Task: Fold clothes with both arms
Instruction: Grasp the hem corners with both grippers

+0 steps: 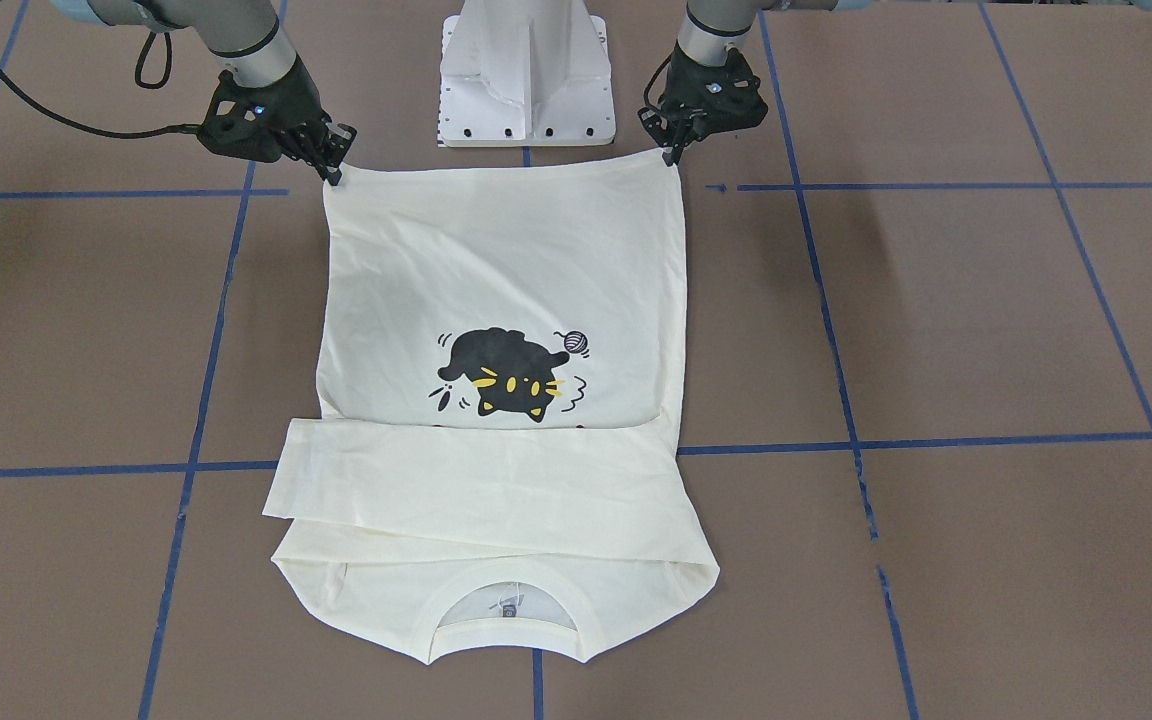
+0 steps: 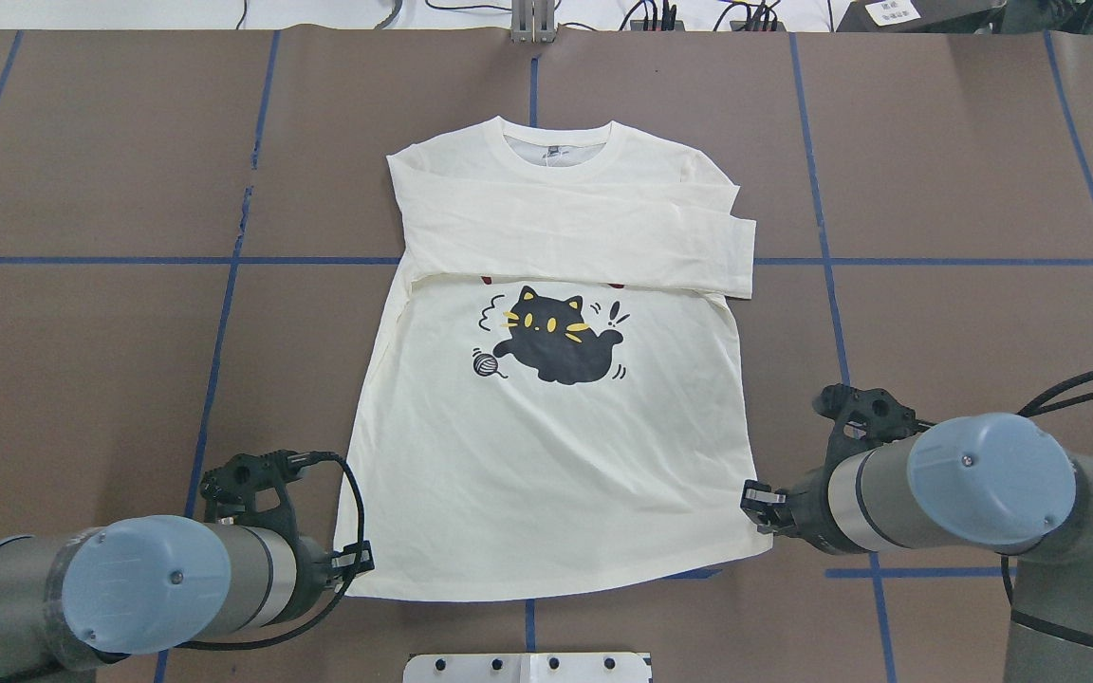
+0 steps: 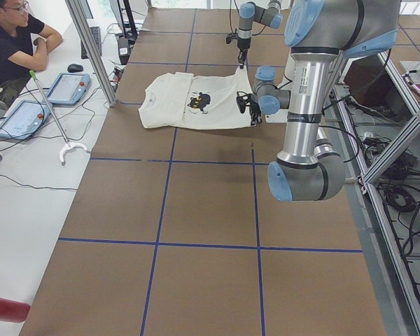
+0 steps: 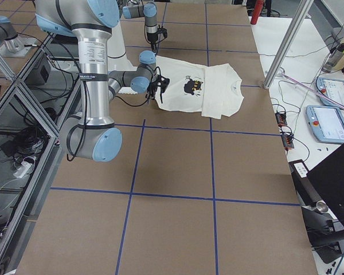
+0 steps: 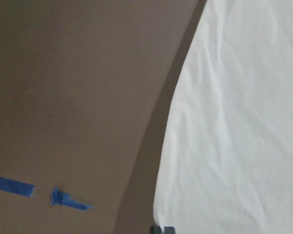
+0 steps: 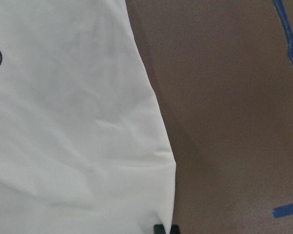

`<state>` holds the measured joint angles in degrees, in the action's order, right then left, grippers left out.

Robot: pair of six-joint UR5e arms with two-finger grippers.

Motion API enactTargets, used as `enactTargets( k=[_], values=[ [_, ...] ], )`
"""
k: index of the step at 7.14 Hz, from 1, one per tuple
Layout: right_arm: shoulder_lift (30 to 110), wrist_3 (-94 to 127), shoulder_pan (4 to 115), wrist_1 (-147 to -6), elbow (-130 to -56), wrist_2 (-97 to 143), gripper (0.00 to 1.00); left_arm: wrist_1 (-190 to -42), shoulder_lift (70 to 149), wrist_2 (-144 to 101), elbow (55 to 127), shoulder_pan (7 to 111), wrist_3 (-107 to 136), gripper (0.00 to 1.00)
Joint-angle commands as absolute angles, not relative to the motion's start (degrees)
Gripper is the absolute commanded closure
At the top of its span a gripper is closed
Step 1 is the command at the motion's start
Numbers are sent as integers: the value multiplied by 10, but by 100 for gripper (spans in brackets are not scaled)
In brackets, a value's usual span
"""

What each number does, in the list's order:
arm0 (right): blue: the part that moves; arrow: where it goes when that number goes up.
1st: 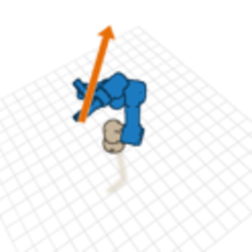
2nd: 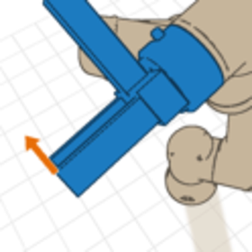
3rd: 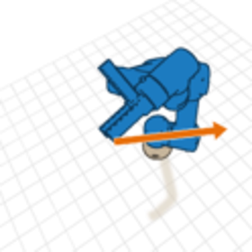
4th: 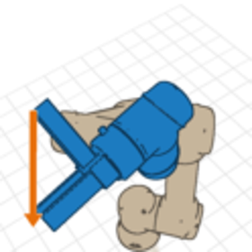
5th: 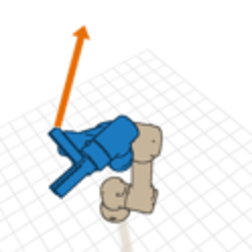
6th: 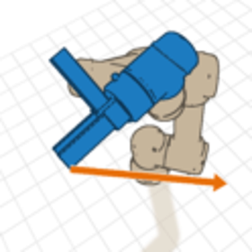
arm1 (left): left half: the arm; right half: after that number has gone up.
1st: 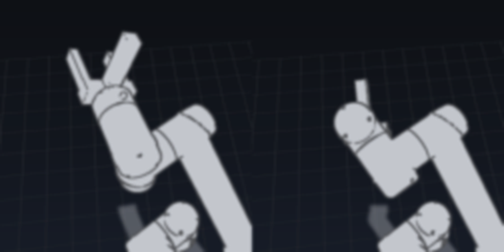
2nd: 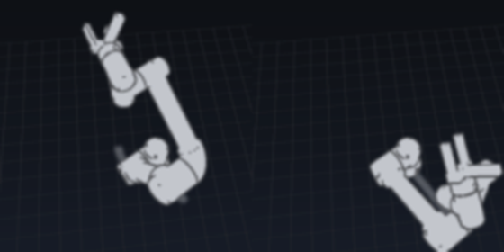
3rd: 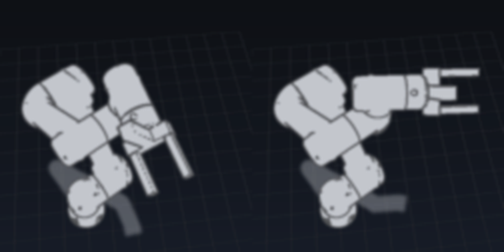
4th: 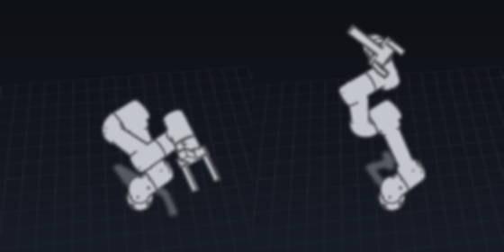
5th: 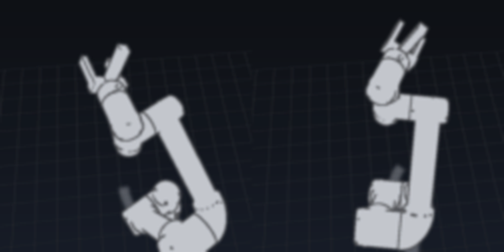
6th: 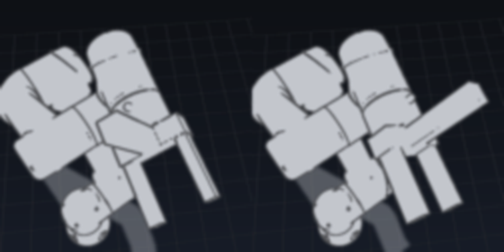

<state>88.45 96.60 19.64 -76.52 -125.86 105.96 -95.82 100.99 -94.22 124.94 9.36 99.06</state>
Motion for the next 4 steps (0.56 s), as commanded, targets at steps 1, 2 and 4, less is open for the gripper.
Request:
enactTargets(
  k=[1, 2, 4],
  values=[
    [916, 962, 211, -766, -1313, 1124, 100, -933, 1011, -951, 1315, 52, 991, 100],
    [936, 962, 212, -765, -1337, 1143, 100, -921, 1010, -952, 1346, 27, 993, 100],
    [948, 962, 214, -766, -1353, 1215, 100, -904, 1010, -951, 1386, -27, 1026, 100]
  ],
)
